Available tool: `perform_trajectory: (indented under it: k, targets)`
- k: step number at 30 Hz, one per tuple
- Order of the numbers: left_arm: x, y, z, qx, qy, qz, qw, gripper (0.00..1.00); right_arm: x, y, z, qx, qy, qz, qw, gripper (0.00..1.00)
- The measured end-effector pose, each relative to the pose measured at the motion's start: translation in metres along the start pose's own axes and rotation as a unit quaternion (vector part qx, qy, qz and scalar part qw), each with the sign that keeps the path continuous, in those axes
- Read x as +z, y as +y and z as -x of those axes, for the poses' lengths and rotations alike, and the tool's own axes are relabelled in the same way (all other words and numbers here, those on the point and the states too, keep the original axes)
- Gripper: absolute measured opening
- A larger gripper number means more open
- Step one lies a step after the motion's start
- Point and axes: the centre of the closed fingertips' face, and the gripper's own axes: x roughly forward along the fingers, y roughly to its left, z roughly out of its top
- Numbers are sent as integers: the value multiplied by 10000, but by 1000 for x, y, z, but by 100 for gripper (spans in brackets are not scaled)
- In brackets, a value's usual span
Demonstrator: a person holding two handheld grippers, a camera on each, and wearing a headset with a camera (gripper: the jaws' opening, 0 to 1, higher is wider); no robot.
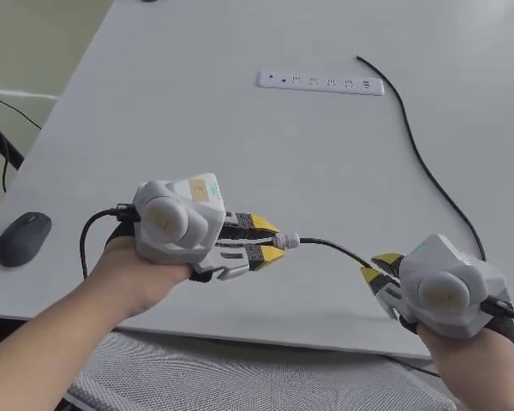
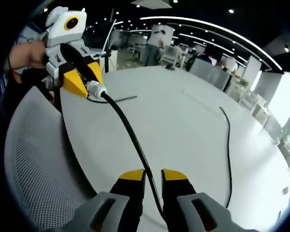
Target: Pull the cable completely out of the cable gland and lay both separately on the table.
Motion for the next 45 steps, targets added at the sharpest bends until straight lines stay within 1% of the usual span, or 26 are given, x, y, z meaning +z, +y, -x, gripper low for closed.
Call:
perform_trajectory:
  k: [1,2,3,5,6,8,9,10,13,16,19,24,27,34,43,45]
  targets:
    - [0,0,0,-2,-6,17,10000,15,4,1,2,44,-17,40,10000,10]
    - [0,0,0,-2,-4,17,10000,15,13,5,7,118,-91,63,9999,12]
    - [0,0,0,3,5,8,10000,15,23,8,10,159,-158,299,9993,13]
    - [-1,-1,-1,-10,9,35,10000,15,37,14,13,235,-246,664,9972,13]
    - [-2,-1,-1,-12,21,31,10000,15,43,20,13,317,-238,791,9961,13]
    - [-3,-1,-2,-23,48,19,10000,15,55,31,11,449,-312,962,9939,13]
    - [-3,-2,-3,-32,49,20,10000,15,57,33,11,471,-329,1004,9933,12]
    - [-3,-2,-3,-39,49,25,10000,15,64,38,9,495,-396,1141,9915,12]
    - [-2,-3,-4,-38,35,26,10000,15,71,49,2,555,-403,1443,9872,10]
    - [-1,-3,-4,-42,35,5,10000,15,78,55,-2,619,-432,1556,9849,10]
    - [-1,-3,-3,-38,29,24,10000,15,80,56,-3,631,-447,1709,9822,8]
    - [0,-5,-4,-56,42,2,10000,15,78,54,-4,659,-412,1793,9807,6]
    - [0,-5,-5,-41,52,-6,10000,15,77,56,-5,714,-415,1868,9789,3]
    - [-1,-6,-6,-80,92,-27,9999,15,78,61,-8,731,-395,2045,9753,2]
    - [-1,-5,-6,-61,74,-12,10000,15,77,60,-9,739,-400,1946,9773,1]
    - [-1,-5,-6,-55,61,-4,10000,15,78,59,-9,740,-410,1870,9787,1]
